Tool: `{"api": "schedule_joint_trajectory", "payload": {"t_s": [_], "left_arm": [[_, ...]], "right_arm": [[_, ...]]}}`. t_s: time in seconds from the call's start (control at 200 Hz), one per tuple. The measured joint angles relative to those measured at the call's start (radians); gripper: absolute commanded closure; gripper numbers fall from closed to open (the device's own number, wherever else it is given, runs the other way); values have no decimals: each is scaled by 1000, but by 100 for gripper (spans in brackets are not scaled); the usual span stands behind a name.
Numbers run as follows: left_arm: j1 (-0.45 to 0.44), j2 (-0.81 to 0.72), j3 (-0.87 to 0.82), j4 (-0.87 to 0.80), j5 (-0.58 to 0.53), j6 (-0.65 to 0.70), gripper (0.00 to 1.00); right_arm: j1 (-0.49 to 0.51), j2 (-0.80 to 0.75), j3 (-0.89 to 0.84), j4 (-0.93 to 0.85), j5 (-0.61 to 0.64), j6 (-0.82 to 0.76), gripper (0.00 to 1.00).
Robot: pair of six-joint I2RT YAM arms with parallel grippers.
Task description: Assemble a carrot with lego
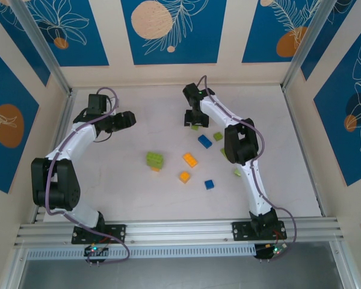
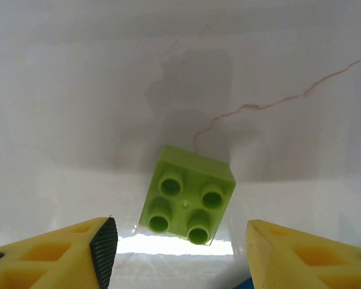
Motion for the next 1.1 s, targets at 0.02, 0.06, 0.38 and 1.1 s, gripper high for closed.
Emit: {"api": "schedule_joint_trajectory", "payload": {"t_s": [0.02,0.06,0.38,1.1], "left_arm": [[0,0,0,1,0,0,24],[0,0,0,3,2,0,24],[5,0,0,14,11,0,24],[4,-166,-437,562,380,116,15]], "right_arm": [[0,5,2,1,0,2,39],[0,12,8,0,0,5,40],[-1,47,47,0,0,17,52],[6,-182,-171,48,18,-30,65]]}}
